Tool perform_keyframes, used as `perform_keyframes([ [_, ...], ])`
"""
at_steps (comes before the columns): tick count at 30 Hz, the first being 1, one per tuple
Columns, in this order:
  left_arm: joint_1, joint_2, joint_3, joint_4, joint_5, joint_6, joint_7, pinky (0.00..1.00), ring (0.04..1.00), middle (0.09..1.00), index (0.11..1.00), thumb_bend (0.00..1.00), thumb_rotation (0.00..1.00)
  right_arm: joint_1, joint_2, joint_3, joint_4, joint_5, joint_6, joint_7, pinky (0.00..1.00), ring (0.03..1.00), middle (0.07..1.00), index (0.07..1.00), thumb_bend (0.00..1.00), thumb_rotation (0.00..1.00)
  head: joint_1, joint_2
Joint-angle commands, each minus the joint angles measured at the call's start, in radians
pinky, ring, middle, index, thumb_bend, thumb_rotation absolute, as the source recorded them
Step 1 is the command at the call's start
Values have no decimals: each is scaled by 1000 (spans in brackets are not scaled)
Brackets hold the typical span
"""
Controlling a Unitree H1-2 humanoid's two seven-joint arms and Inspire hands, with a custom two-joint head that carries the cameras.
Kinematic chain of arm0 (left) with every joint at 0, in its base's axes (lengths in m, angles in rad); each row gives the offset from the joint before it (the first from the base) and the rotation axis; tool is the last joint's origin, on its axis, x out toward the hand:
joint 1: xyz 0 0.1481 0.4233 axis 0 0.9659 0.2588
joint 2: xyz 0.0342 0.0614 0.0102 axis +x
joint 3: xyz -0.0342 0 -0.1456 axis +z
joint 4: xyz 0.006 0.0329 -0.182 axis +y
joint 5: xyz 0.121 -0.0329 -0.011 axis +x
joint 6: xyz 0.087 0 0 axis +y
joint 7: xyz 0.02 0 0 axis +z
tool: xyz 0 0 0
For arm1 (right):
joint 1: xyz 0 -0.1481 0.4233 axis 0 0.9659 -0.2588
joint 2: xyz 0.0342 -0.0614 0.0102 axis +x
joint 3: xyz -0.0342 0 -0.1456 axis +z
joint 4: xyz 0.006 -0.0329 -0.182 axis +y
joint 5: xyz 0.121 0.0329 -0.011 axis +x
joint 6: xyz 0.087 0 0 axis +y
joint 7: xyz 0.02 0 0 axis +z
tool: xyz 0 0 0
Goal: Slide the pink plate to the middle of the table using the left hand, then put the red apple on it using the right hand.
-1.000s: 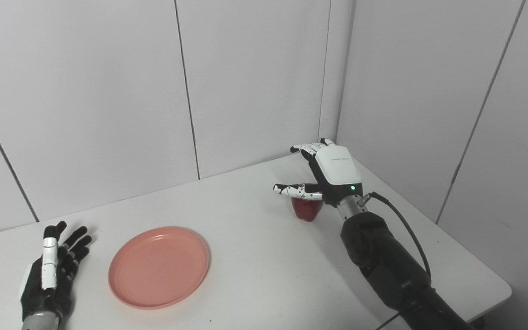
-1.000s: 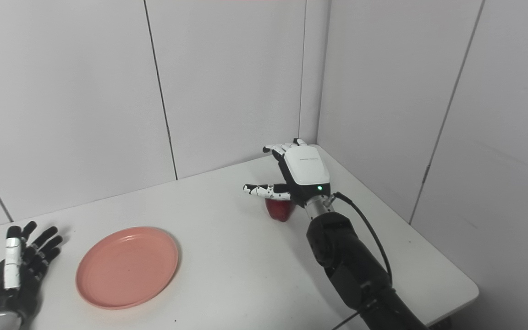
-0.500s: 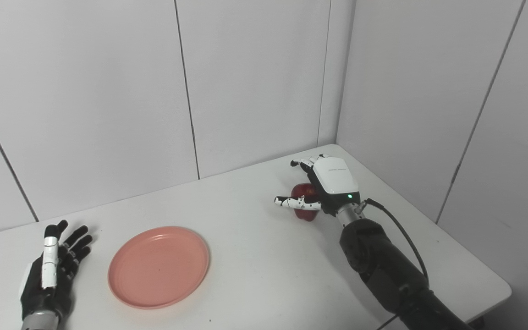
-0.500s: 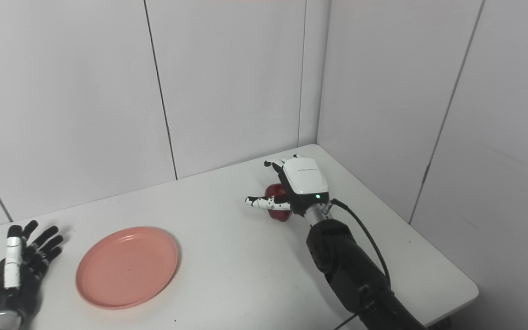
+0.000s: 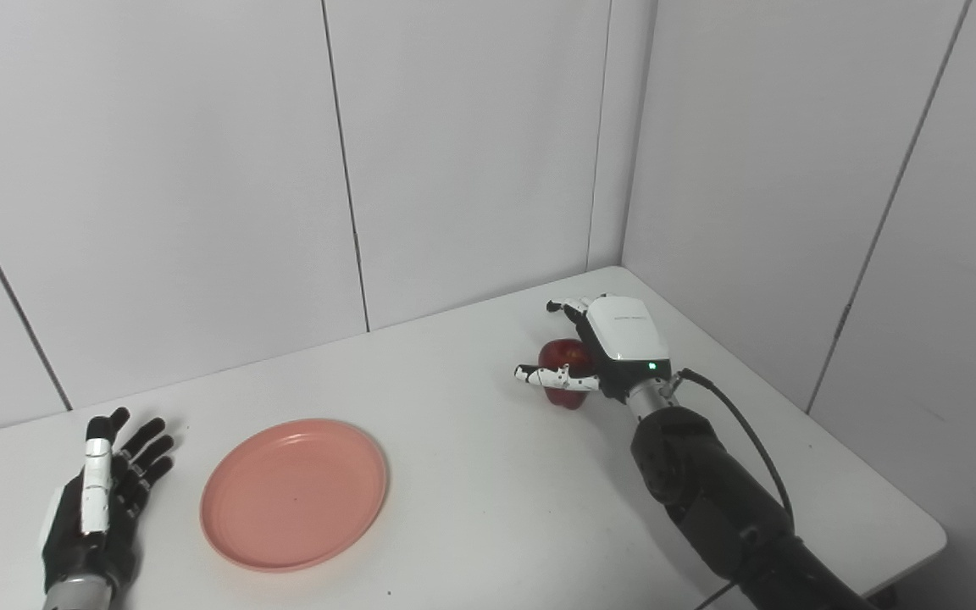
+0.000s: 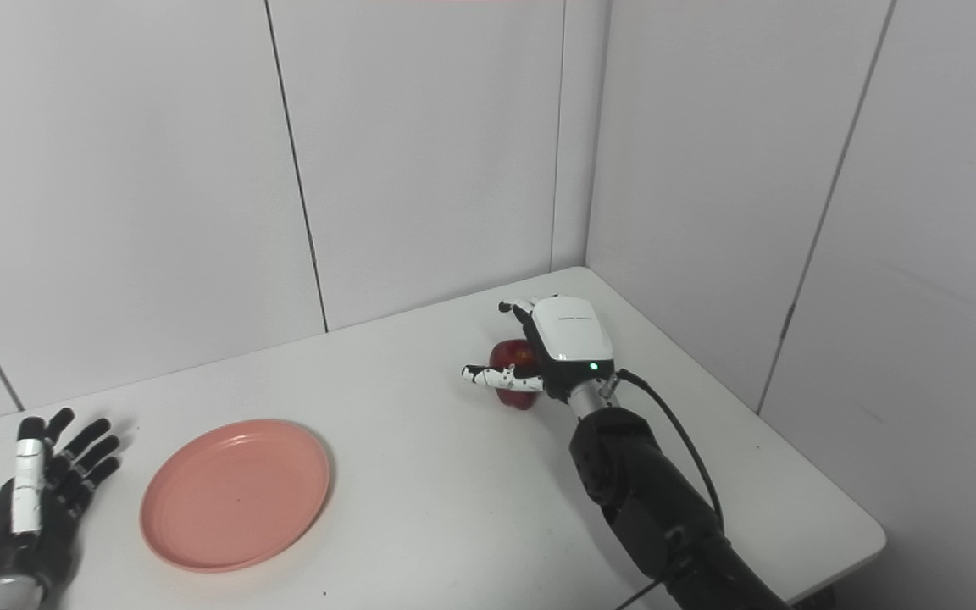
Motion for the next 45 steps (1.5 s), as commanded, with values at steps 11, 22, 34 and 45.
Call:
perform_keyframes([
  [11, 21, 3, -16, -19, 3, 53, 2, 880, 834, 836, 923, 779, 881, -32, -31, 3, -9, 10, 16, -14, 863, 819, 799, 754, 884, 826, 7, 4],
  [22, 18, 7, -14, -6, 2, 47, 0, 885, 839, 832, 924, 774, 885, -30, -21, 17, 26, 15, 21, -16, 863, 818, 799, 752, 874, 803, 10, 8],
  [34, 26, 5, -25, -28, 11, 57, 4, 864, 825, 823, 922, 777, 893, -33, -17, 25, 39, 31, 17, -27, 800, 791, 786, 754, 896, 815, 10, 8],
  [45, 26, 8, -29, -33, 13, 57, 4, 869, 832, 829, 928, 772, 896, -33, -10, 17, 29, 47, 27, -40, 518, 595, 664, 723, 862, 736, 13, 11],
])
